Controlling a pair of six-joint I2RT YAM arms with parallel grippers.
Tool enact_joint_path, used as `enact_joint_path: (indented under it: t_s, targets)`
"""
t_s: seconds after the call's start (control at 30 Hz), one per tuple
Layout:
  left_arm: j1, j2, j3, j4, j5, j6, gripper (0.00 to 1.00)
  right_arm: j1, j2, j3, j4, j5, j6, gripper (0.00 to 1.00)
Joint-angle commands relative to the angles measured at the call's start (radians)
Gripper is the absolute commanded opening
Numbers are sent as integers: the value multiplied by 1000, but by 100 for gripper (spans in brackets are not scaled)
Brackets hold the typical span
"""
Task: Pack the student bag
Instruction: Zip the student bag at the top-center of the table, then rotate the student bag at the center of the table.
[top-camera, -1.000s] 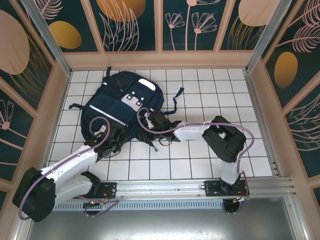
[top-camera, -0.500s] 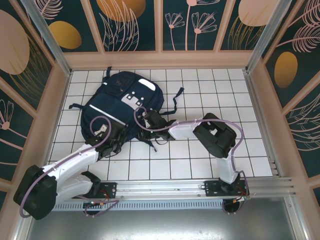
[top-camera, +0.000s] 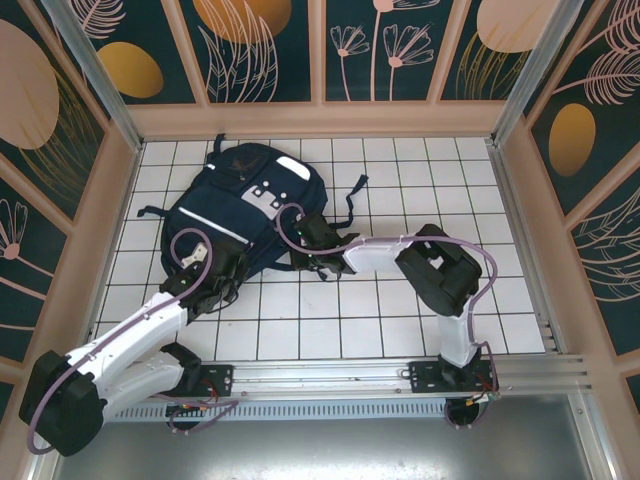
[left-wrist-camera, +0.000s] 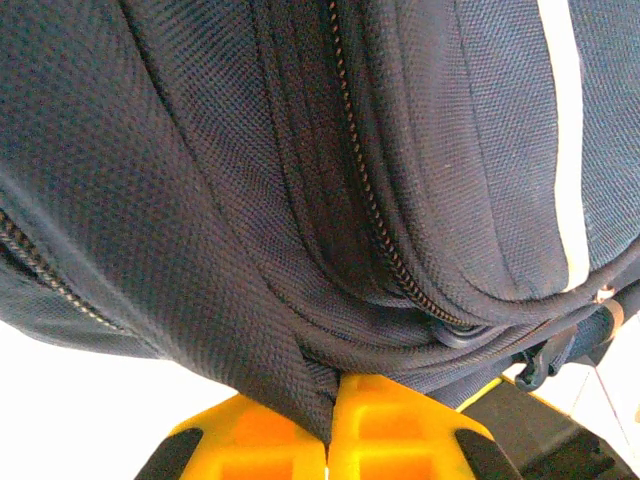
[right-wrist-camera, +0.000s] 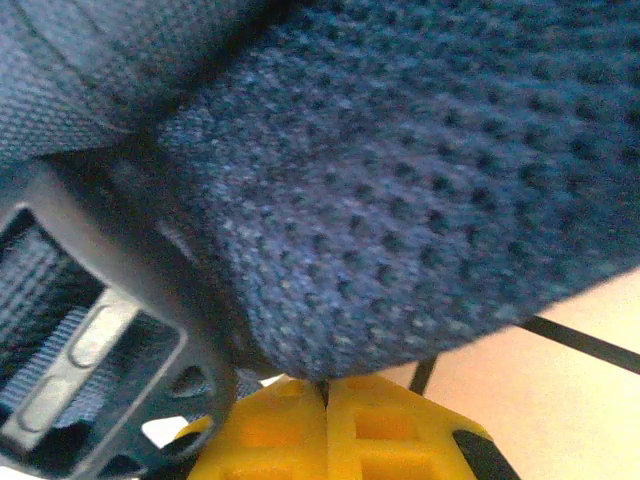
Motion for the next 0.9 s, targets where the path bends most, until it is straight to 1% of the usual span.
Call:
enact_joint_path:
  t_s: [0.0, 0.07, 0.13, 0.2, 0.27, 0.3, 0.37, 0.5, 0.63, 0.67, 0.7, 0.8, 0.87]
  targets:
    - [12, -56, 12, -112, -124, 20, 0, -130, -13, -41, -129, 172, 27, 0]
    - [10, -59, 10, -83, -98, 31, 0, -148, -24, -46, -118, 139, 9, 0]
    - [10, -41, 11, -14, -40, 53, 0, -146, -45, -51, -99, 119, -24, 0]
    - [11, -11, 0, 103, 48, 64, 0, -147, -73, -56, -87, 113, -44, 12]
    - [5, 39, 2, 197, 123, 63, 0, -148, -107, -60, -86, 125, -60, 31]
    - [-9, 71, 19, 218, 143, 62, 0, -148, -130, -63, -88, 142, -71, 39]
    - [-41, 133, 77, 240, 147, 72, 0, -154, -177, -74, -93, 182, -86, 48]
    - [-119, 270, 186, 305, 170, 74, 0, -182, -300, -118, -103, 275, -108, 63]
    - [-194, 405, 312, 317, 175, 94, 0, -222, -445, -182, -101, 374, -132, 68]
    - [-204, 430, 337, 312, 180, 107, 7, -232, -482, -199, -95, 392, -136, 69]
    - [-208, 454, 364, 297, 185, 123, 18, -246, -523, -223, -85, 407, -140, 72]
    - [-208, 485, 429, 220, 155, 177, 60, -294, -648, -283, -60, 416, -150, 82]
    - [-208, 477, 481, 150, 99, 220, 80, -318, -714, -315, -51, 408, -157, 86]
